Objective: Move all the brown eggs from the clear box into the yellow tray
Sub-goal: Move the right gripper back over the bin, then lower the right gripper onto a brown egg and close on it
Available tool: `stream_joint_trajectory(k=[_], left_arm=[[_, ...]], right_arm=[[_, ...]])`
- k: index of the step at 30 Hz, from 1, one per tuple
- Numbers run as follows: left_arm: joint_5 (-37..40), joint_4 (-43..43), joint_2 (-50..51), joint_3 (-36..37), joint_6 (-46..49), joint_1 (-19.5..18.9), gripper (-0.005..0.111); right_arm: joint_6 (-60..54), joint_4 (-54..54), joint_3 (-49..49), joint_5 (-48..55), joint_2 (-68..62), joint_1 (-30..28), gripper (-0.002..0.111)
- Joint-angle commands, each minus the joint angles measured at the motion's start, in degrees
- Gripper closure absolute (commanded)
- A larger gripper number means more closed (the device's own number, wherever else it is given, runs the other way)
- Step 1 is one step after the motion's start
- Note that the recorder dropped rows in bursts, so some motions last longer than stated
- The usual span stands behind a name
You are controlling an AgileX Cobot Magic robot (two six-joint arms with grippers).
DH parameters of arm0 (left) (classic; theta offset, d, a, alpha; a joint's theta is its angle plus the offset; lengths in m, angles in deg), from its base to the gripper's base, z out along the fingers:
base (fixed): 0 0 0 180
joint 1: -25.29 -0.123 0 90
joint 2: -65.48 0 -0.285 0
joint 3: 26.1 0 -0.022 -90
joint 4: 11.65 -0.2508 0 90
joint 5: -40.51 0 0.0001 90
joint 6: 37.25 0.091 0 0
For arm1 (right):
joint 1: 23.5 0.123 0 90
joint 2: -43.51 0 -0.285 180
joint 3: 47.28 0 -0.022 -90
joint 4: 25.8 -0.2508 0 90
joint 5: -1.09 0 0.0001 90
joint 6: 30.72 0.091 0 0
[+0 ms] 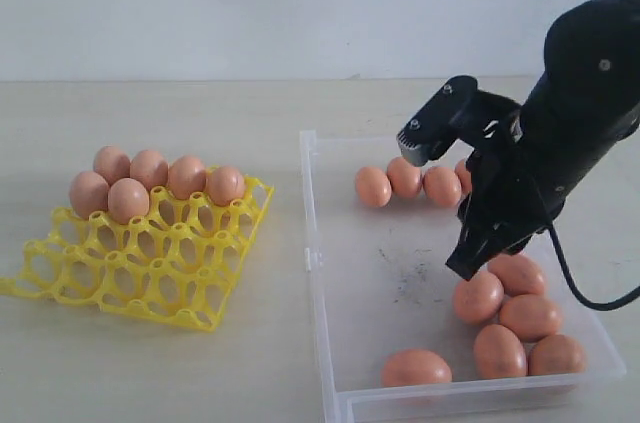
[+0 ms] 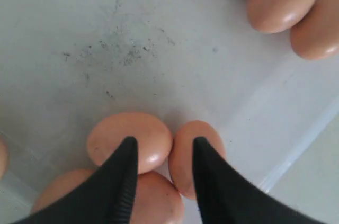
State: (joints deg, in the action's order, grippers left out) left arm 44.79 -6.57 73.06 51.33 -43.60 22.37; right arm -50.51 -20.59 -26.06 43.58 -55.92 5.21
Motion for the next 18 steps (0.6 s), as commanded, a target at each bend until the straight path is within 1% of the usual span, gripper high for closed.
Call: stream_joint_trajectory(k=[1,3,6,14,18], left_arm=[[-0.19,0.04,0.2,-0.21,-0.07,0.33,0.103],[-0.19,0.04,0.2,-0.21,-0.07,0.33,0.103],[-0.19,0.04,0.2,-0.21,-0.07,0.33,0.103],[-0.19,0.04,0.2,-0.21,-0.07,0.33,0.103],[-0.19,0.04,0.2,-0.21,-0.07,0.33,0.103]], right_arm=[[13.56,-0.22,-0.3,-2.22,-3.41,-0.22,0.056],[20.54,-0.22,-1.44,-1.42,-4.52,-0.22,0.056],[26.35,0.18,-2.81,2.1,-5.31,-0.22,0.056],[37.37,-3.34,-2.93,6.56,-5.76,-0.22,0.056],[40.25,-6.09,-2.93,6.78,-5.76,-0.22,0.056]])
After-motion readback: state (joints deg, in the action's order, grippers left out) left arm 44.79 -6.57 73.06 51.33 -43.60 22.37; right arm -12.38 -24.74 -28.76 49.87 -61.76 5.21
